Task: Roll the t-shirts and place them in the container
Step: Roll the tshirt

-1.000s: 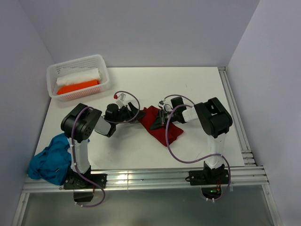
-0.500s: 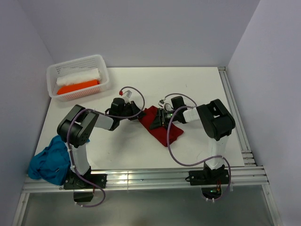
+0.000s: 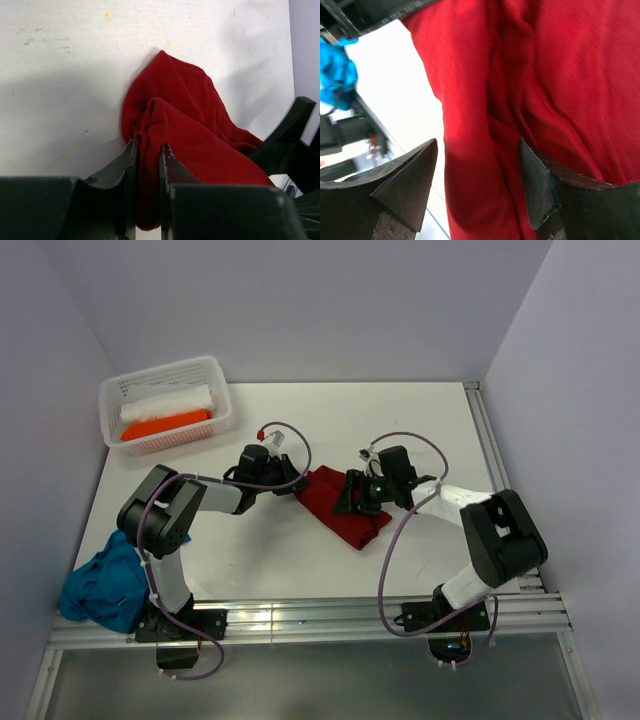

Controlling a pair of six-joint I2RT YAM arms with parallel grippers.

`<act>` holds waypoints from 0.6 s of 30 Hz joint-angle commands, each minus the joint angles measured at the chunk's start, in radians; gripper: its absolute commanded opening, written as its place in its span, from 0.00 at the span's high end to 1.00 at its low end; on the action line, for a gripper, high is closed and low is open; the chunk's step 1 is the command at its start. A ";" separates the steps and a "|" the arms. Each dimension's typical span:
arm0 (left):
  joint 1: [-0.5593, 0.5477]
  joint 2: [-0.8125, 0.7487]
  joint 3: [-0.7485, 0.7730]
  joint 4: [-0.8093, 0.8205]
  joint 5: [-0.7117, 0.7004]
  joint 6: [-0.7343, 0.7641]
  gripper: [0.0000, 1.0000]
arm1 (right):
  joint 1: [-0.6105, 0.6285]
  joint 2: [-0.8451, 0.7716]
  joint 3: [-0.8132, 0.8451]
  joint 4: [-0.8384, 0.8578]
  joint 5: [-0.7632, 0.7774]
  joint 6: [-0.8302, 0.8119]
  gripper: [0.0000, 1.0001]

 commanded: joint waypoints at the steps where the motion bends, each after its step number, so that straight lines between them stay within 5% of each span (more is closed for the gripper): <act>1: -0.015 -0.042 0.032 -0.033 -0.020 0.042 1.00 | -0.004 -0.095 -0.035 -0.108 0.137 -0.049 0.29; 9: -0.022 -0.036 0.049 -0.065 -0.043 0.055 1.00 | -0.002 -0.252 -0.162 -0.118 0.121 -0.035 0.48; 16: -0.024 -0.040 0.065 -0.100 -0.062 0.072 1.00 | -0.002 -0.280 -0.272 -0.014 0.029 0.043 1.00; 18: -0.022 -0.043 0.075 -0.114 -0.069 0.078 1.00 | -0.002 -0.232 -0.304 0.053 0.009 0.084 1.00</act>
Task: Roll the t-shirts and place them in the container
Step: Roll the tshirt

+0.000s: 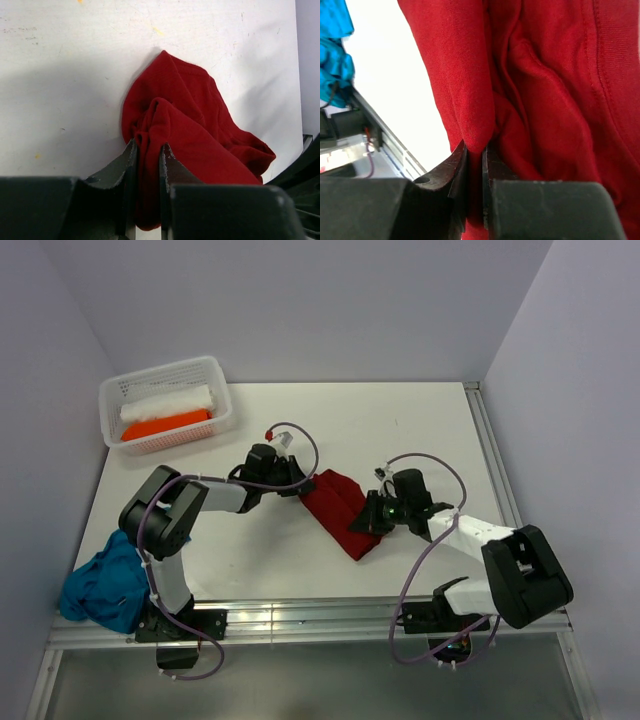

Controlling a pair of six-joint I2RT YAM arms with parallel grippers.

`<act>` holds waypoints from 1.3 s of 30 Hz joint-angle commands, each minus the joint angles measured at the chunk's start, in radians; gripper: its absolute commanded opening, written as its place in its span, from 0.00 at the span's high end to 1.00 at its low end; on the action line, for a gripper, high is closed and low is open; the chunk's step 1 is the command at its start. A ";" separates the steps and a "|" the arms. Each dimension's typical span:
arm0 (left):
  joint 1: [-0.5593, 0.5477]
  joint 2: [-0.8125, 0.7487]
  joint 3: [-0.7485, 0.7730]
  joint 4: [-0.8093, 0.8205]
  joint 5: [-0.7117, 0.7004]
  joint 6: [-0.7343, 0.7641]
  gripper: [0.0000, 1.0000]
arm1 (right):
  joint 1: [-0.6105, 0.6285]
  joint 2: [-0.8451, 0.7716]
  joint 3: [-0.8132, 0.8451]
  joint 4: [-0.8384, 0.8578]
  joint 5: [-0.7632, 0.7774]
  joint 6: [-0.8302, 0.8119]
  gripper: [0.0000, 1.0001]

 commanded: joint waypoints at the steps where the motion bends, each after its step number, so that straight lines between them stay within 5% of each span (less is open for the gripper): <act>1: 0.013 -0.042 0.042 -0.059 -0.069 0.052 1.00 | -0.001 0.056 -0.065 0.059 -0.063 0.062 1.00; 6: 0.016 -0.037 0.084 -0.117 -0.095 0.075 1.00 | 0.005 0.135 -0.137 0.161 -0.031 0.152 1.00; 10: 0.028 -0.026 0.102 -0.128 -0.092 0.087 1.00 | 0.048 0.119 -0.150 0.140 0.038 0.172 0.81; 18: 0.031 -0.010 0.122 -0.120 -0.069 0.135 1.00 | 0.195 0.117 -0.140 0.067 0.253 0.244 0.83; 22: 0.033 -0.013 0.133 -0.136 -0.056 0.147 1.00 | 0.207 0.062 -0.140 0.015 0.324 0.261 0.62; 25: 0.035 -0.023 0.131 -0.134 -0.049 0.164 1.00 | 0.224 0.008 -0.146 0.005 0.296 0.272 0.58; 39: 0.024 -0.026 0.154 -0.171 -0.052 0.217 1.00 | 0.244 -0.245 -0.130 -0.173 0.280 0.257 0.58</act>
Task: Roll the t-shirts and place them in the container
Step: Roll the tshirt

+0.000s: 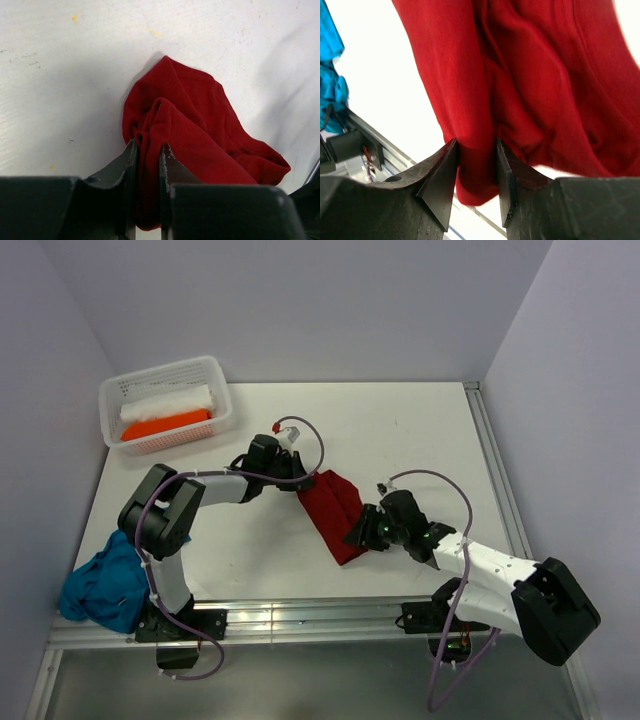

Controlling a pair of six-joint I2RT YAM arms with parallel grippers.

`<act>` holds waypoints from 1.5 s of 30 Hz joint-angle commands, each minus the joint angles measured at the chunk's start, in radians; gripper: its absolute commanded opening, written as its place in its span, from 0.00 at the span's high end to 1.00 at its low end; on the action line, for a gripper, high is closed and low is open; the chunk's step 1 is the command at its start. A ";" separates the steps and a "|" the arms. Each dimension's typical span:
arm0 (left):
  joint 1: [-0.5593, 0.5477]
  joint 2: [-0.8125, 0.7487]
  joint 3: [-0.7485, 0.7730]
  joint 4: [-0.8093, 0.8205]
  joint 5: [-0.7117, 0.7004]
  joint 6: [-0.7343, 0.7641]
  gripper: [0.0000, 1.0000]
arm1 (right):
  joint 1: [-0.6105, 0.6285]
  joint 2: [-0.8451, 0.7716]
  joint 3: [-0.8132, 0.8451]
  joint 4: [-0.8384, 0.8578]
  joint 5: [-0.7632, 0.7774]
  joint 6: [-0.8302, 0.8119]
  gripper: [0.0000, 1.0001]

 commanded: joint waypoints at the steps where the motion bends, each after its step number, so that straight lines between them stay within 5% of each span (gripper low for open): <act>1: 0.013 -0.021 0.056 -0.004 -0.080 0.051 1.00 | 0.018 -0.044 -0.019 -0.157 -0.033 -0.029 0.58; 5: 0.012 -0.012 0.073 -0.016 -0.083 0.053 1.00 | 0.026 -0.095 -0.081 -0.131 -0.045 -0.003 0.61; 10: 0.012 -0.009 0.078 -0.017 -0.071 0.048 1.00 | 0.026 -0.072 -0.111 -0.110 -0.013 0.017 0.99; 14: 0.013 -0.010 0.084 -0.028 -0.066 0.057 1.00 | 0.031 0.024 -0.111 -0.086 0.013 0.018 1.00; 18: 0.013 -0.016 0.081 -0.033 -0.063 0.059 1.00 | 0.047 0.080 -0.090 -0.105 0.042 0.014 0.82; 25: 0.012 -0.033 0.064 -0.016 -0.042 0.050 1.00 | 0.075 -0.061 0.037 -0.333 0.159 -0.020 0.64; 32: 0.001 -0.027 0.073 -0.030 -0.035 0.047 1.00 | 0.245 -0.086 0.313 -0.614 0.444 -0.091 0.23; 40: 0.001 -0.030 0.090 -0.083 -0.026 0.028 1.00 | 0.501 0.136 0.594 -0.757 0.768 -0.092 0.13; 45: 0.001 -0.013 0.113 -0.123 -0.008 0.013 1.00 | 0.626 0.409 0.765 -0.835 1.005 -0.092 0.08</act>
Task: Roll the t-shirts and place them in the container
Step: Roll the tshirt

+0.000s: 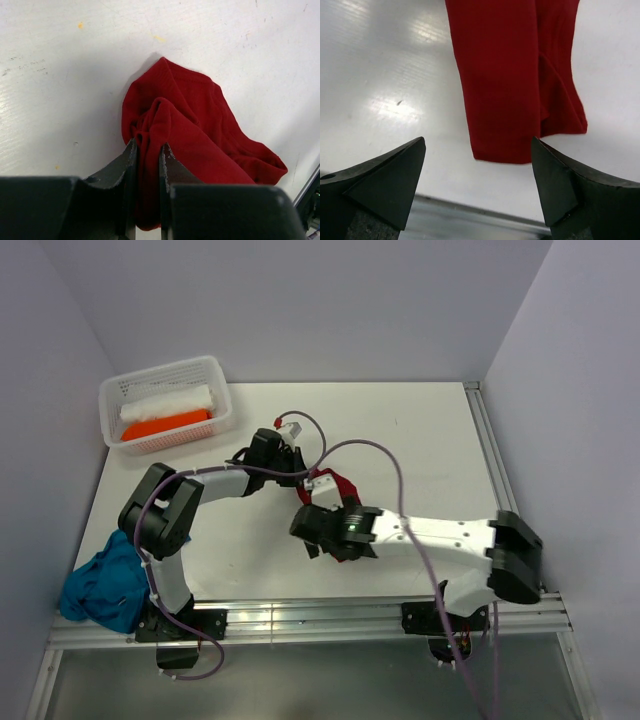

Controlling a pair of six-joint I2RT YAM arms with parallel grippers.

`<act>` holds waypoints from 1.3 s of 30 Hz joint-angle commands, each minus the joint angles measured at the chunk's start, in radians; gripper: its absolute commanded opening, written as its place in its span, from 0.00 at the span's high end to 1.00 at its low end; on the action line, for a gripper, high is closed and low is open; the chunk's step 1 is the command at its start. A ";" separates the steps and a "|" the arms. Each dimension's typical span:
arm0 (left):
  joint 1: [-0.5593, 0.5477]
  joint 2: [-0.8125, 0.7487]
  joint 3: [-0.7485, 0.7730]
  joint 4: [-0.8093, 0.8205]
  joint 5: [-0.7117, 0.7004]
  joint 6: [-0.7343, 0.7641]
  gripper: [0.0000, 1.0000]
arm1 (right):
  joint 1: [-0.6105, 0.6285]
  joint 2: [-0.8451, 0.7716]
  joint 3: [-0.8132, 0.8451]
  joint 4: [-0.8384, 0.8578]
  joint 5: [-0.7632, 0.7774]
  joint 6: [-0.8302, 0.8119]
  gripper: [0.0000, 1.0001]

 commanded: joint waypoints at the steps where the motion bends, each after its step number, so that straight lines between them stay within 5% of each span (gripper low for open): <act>1: 0.005 -0.010 0.049 -0.018 0.013 -0.006 1.00 | 0.050 0.142 0.120 -0.133 0.247 -0.005 0.08; 13: 0.003 0.046 0.103 -0.069 0.053 -0.040 1.00 | 0.147 0.660 0.480 -0.373 0.508 0.072 0.05; 39: 0.005 0.086 0.183 -0.176 0.139 -0.012 1.00 | 0.061 0.980 0.516 -0.423 0.684 0.104 0.03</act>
